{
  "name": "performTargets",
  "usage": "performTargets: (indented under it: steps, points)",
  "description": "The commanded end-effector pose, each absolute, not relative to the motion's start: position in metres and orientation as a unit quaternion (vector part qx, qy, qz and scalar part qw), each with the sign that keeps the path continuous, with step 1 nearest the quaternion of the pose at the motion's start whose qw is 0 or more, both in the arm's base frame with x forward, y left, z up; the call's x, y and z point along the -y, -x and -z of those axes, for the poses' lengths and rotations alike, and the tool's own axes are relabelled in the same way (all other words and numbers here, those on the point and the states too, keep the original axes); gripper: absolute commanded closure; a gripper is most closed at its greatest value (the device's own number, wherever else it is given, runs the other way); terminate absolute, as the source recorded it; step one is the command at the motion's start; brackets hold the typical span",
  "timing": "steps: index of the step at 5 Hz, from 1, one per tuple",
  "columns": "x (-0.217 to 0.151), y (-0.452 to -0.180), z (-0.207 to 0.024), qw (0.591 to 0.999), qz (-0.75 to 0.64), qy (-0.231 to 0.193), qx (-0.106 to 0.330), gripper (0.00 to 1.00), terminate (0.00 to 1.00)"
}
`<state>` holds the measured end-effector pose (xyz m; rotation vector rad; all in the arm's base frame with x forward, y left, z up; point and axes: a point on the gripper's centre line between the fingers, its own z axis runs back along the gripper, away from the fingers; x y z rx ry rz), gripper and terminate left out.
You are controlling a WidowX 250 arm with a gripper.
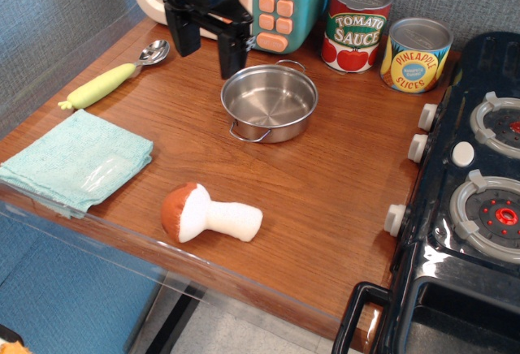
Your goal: Put the silver pot directly right of the spoon.
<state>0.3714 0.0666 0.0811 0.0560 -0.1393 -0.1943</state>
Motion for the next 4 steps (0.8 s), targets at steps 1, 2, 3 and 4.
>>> performTargets:
  steps: [1, 2, 3, 4]
  points:
    - [-0.057, -0.393, -0.062, 0.996, 0.064, -0.044, 0.041, 0.0, 0.0]
    - [-0.064, -0.394, -0.044, 0.998, 0.04, -0.048, 0.029, 0.0, 0.0]
    - [-0.065, -0.394, -0.034, 0.999, 0.025, -0.042, 0.02, 0.0, 0.0]
    - [-0.067, -0.394, -0.037, 0.999, 0.018, -0.038, 0.032, 1.0, 0.0]
